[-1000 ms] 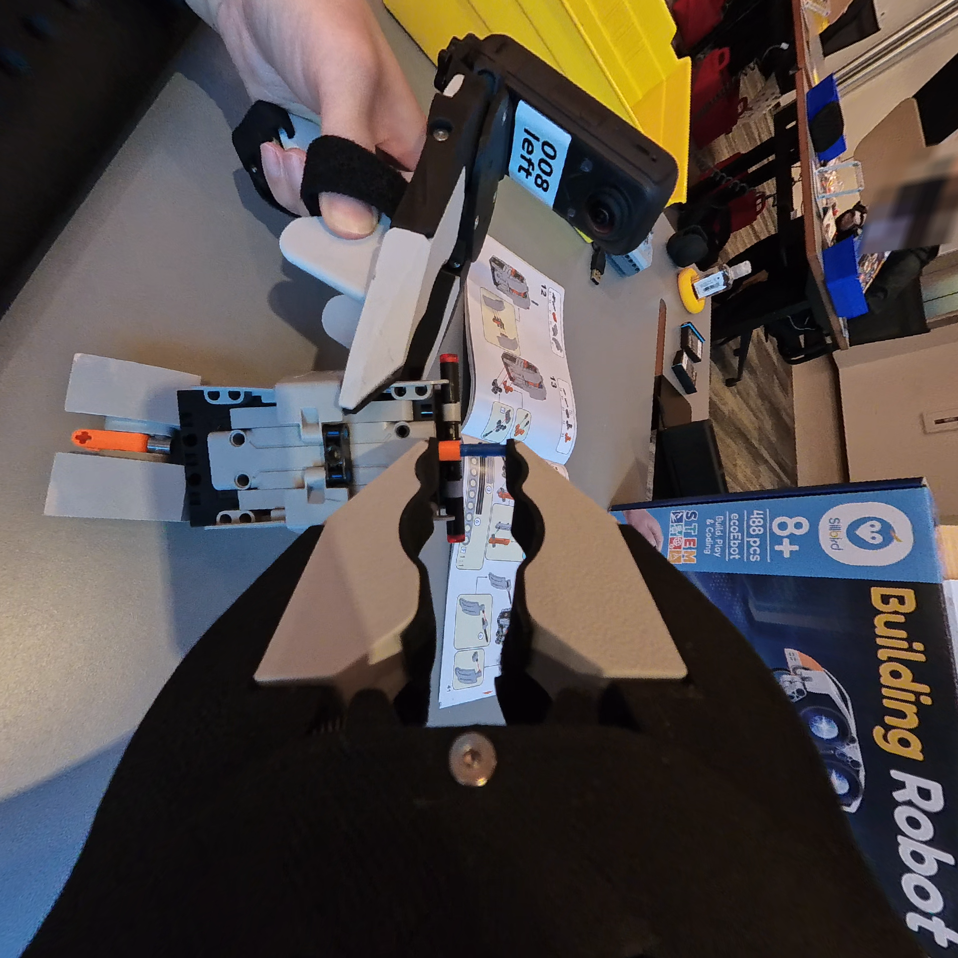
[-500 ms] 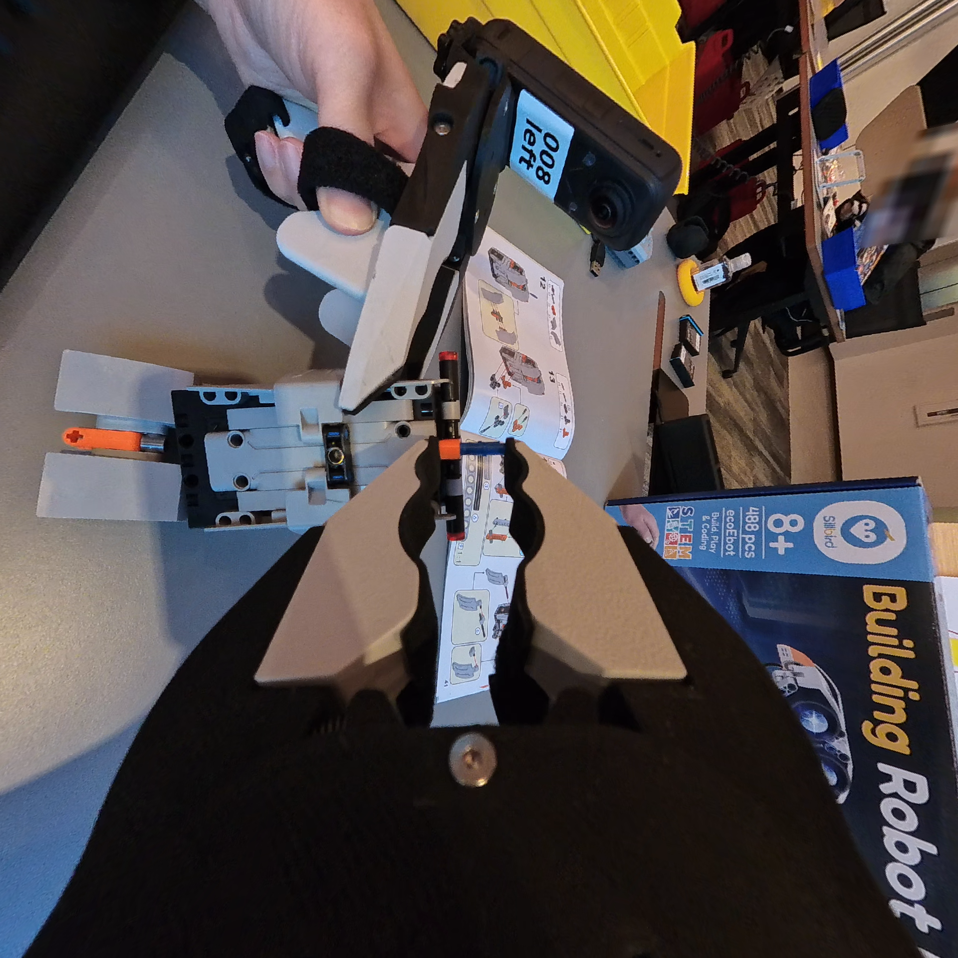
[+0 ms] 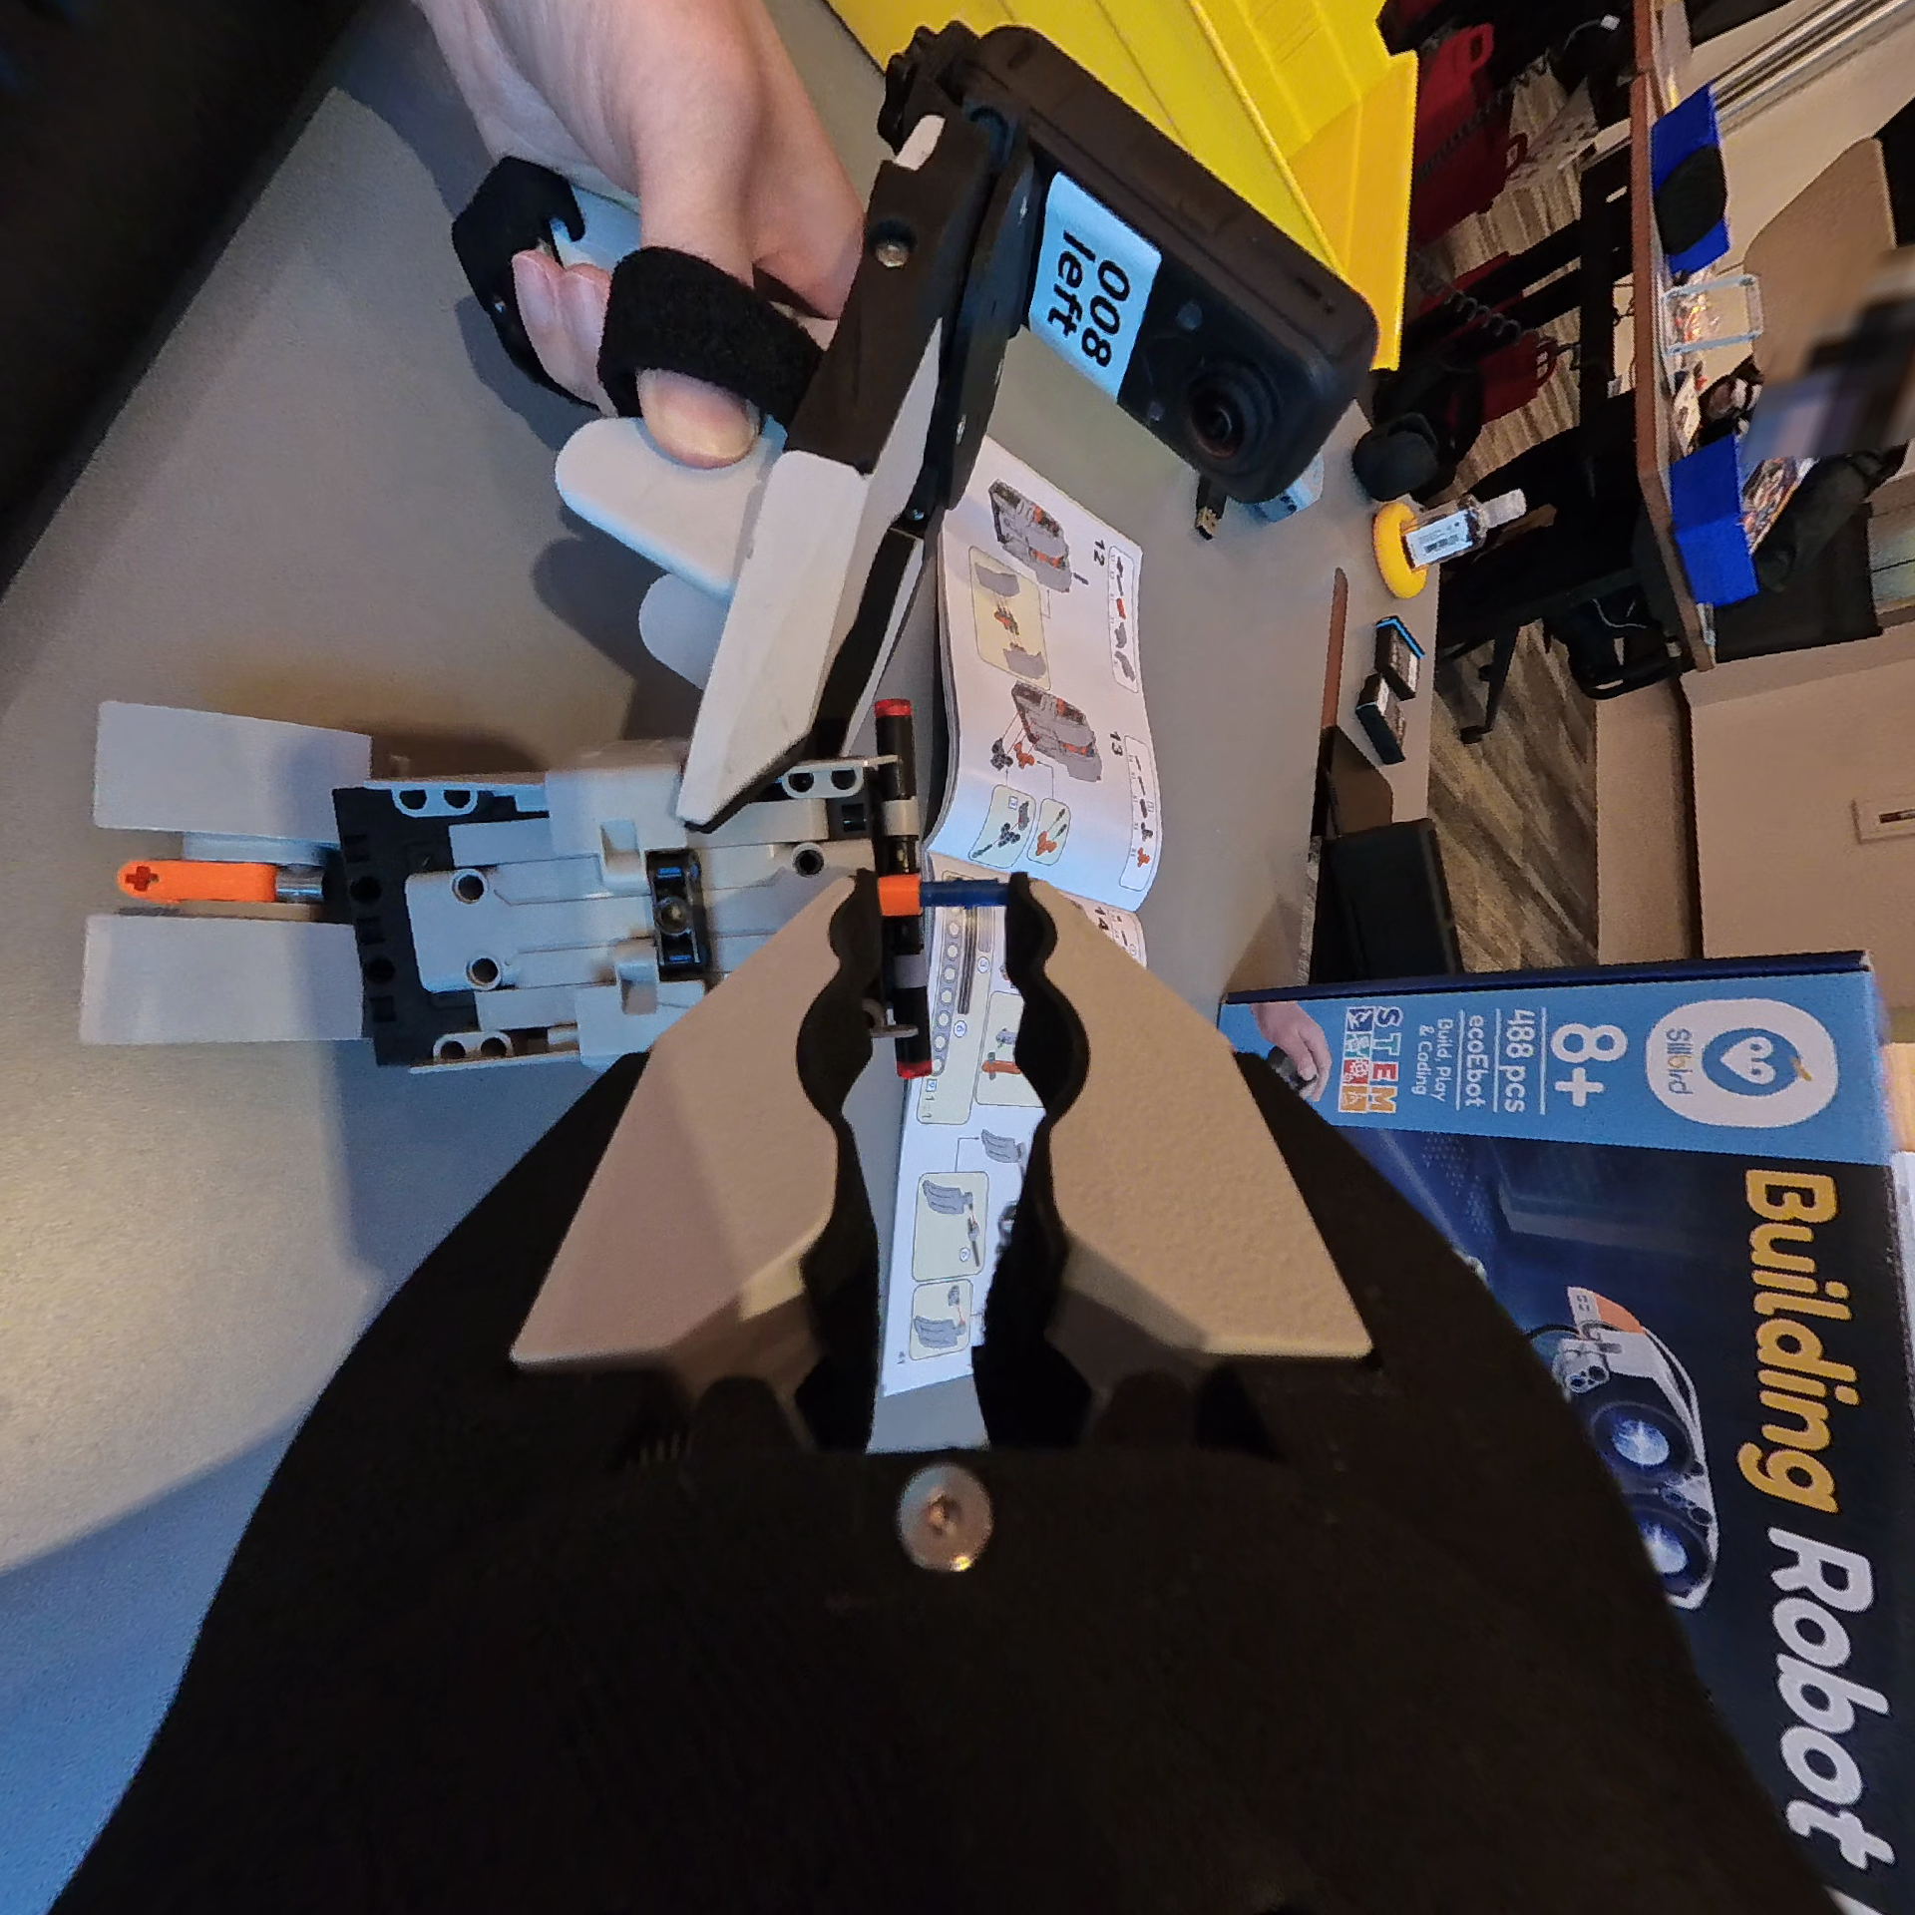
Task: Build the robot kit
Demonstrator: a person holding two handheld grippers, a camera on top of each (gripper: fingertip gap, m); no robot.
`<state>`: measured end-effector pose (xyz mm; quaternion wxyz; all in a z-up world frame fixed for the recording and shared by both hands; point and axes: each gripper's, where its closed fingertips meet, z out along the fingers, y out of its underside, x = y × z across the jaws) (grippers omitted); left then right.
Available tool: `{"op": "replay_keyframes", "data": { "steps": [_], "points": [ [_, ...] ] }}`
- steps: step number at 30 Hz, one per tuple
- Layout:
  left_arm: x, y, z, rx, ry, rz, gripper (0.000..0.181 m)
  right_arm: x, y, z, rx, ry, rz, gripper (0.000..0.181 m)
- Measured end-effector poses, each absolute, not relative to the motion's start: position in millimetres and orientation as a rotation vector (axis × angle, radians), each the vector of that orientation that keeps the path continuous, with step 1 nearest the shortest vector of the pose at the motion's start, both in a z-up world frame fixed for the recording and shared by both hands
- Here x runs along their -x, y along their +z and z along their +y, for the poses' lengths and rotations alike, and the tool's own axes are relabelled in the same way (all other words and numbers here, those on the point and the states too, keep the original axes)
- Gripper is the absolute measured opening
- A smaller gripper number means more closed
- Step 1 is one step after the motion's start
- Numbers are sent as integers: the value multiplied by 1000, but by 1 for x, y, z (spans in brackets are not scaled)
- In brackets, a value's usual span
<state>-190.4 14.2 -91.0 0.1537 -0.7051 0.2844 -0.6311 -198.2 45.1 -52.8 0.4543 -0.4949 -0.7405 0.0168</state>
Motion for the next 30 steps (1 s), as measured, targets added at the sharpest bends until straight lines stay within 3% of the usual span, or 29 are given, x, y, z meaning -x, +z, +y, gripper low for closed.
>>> {"op": "replay_keyframes", "data": {
  "steps": [19,30],
  "points": [
    [191,-93,14,2042,-1892,770,50,184,-60,54,1308,157,-1778,30],
    [189,-95,11,2049,-1936,776,50,192,-54,46,1280,370,-1705,20]
  ]
}}
